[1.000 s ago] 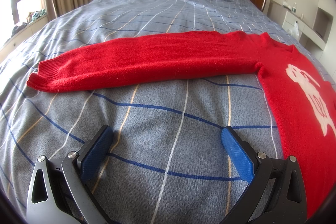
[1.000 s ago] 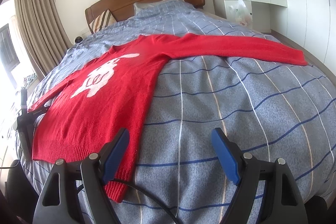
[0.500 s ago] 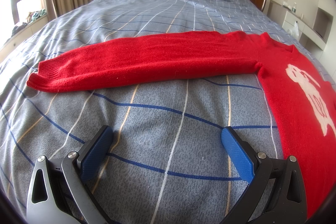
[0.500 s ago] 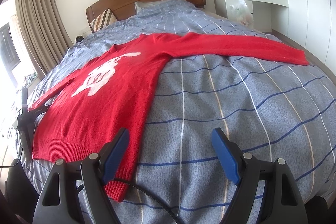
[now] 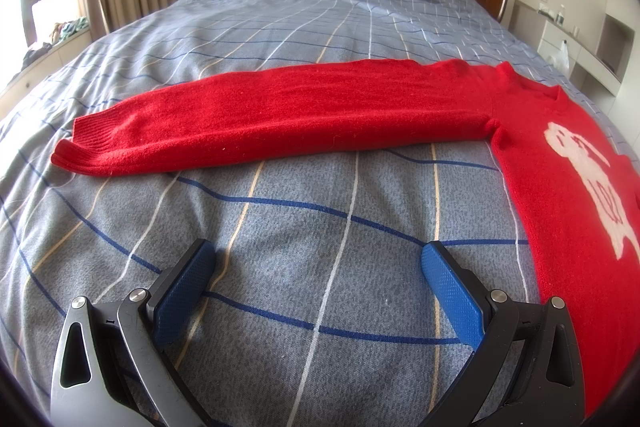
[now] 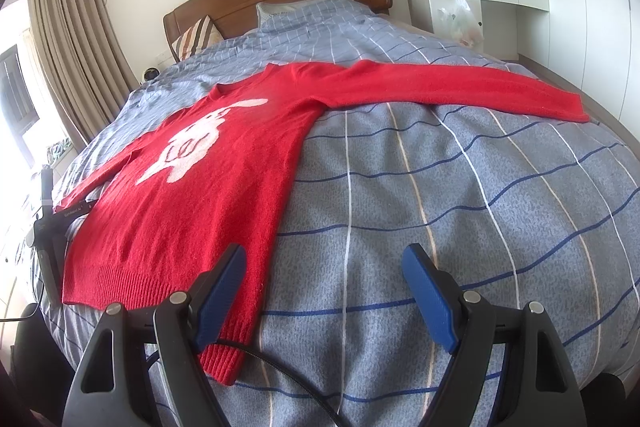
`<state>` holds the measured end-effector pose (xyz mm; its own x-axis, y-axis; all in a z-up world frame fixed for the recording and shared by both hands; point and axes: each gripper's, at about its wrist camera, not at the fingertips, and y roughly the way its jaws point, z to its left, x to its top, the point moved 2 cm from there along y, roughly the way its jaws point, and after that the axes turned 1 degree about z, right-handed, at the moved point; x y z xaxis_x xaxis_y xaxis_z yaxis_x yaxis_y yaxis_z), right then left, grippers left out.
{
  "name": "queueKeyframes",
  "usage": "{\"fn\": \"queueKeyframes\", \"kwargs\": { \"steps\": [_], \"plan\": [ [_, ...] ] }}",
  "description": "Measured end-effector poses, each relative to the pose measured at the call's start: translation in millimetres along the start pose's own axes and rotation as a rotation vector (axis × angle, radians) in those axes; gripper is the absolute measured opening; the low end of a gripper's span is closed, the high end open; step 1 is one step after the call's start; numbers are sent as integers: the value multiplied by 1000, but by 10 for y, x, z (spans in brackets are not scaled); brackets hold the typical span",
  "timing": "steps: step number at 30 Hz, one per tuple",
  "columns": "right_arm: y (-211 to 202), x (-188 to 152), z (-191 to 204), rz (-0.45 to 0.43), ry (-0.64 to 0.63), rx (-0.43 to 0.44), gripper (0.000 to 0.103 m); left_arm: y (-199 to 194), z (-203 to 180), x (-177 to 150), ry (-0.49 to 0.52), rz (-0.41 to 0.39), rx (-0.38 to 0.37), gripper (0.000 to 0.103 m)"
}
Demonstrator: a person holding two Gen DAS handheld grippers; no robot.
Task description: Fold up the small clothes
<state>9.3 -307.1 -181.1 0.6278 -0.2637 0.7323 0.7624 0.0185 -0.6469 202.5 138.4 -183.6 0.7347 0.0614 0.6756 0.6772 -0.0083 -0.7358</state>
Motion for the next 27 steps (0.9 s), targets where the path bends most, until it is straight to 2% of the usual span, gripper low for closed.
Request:
{"fn": "queueKeyframes", "kwargs": {
  "steps": [27],
  "plan": [
    [19,1,12,9,-1,6,80,2,3,-1,0,0,0,103]
  ]
}}
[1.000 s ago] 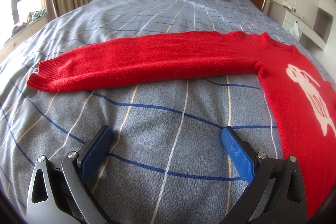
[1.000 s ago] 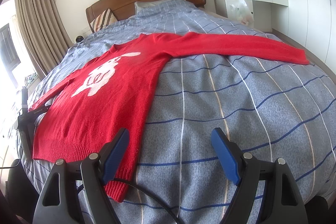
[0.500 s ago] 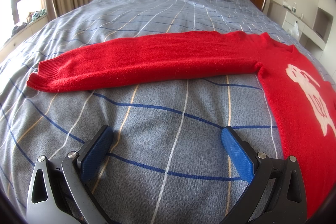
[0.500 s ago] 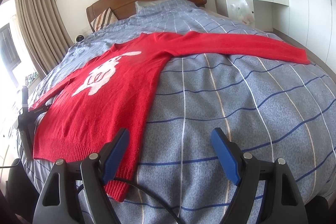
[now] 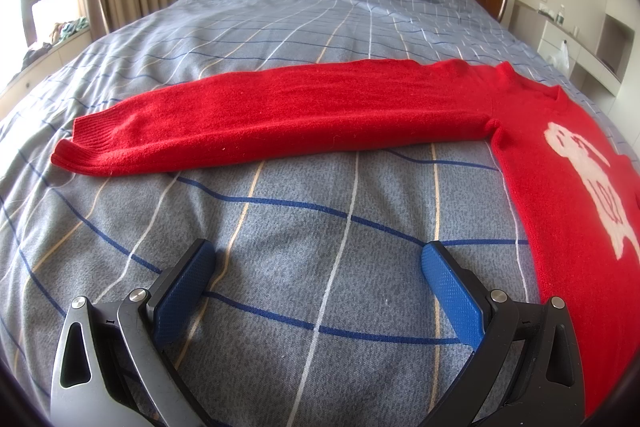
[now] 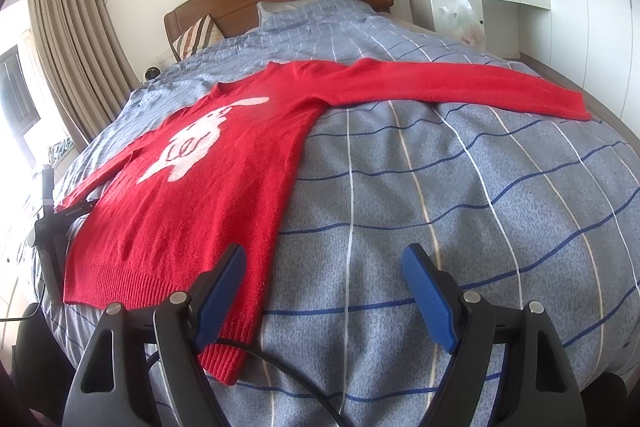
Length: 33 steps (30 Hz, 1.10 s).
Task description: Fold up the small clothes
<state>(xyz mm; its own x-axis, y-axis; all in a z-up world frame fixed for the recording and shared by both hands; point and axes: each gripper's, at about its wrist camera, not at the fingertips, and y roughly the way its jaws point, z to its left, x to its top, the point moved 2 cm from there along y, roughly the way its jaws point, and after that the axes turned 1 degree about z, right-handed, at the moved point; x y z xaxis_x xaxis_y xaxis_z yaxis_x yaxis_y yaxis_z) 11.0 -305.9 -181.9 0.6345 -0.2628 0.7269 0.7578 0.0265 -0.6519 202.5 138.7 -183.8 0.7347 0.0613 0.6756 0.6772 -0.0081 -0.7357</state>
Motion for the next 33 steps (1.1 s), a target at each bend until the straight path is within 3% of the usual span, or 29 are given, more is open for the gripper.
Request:
{"fn": "queueKeyframes", "kwargs": {
  "steps": [33],
  "plan": [
    [27,-4,-21,7,4,10,80,-1,0,1,0,0,0,103]
  ]
}}
